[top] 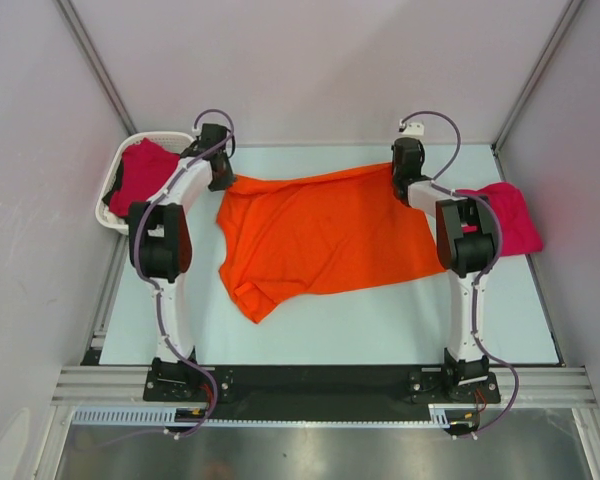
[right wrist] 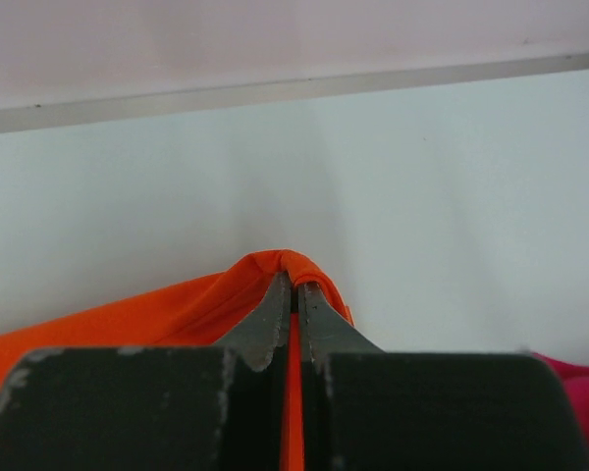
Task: Fold and stack the t-shirts
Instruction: Fold the flattened tshirt in 1/3 of the way
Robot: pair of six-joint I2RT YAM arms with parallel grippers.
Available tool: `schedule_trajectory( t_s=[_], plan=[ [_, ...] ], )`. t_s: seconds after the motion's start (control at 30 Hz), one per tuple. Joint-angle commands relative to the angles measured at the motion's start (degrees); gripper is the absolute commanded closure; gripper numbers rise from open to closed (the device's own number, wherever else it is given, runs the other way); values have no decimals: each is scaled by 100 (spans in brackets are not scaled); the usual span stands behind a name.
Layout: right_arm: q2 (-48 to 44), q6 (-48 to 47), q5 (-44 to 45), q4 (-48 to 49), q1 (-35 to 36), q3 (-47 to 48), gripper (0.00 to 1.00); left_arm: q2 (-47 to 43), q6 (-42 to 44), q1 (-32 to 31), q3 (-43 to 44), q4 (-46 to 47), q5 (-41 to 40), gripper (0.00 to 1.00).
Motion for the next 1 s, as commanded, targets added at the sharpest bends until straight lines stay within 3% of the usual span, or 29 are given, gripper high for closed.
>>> schedule_trajectory(
  t_s=[0.0, 0.37, 0.63, 0.97],
  plan=[
    [-841, 240, 187, -53, 20, -148, 100, -1009, -213, 13, -287, 117, -303, 100],
    [-1229, 415, 345, -861, 73, -297, 100, -1791, -362, 13, -963, -68, 30, 100],
    [-694, 1066, 99, -2504, -15, 343, 100, -2450, -476, 4, -2194, -129, 144, 100],
    [-438, 1347, -322, -3796, -77, 748, 100, -2039, -547, -5, -2652, -243, 206, 100]
  ],
)
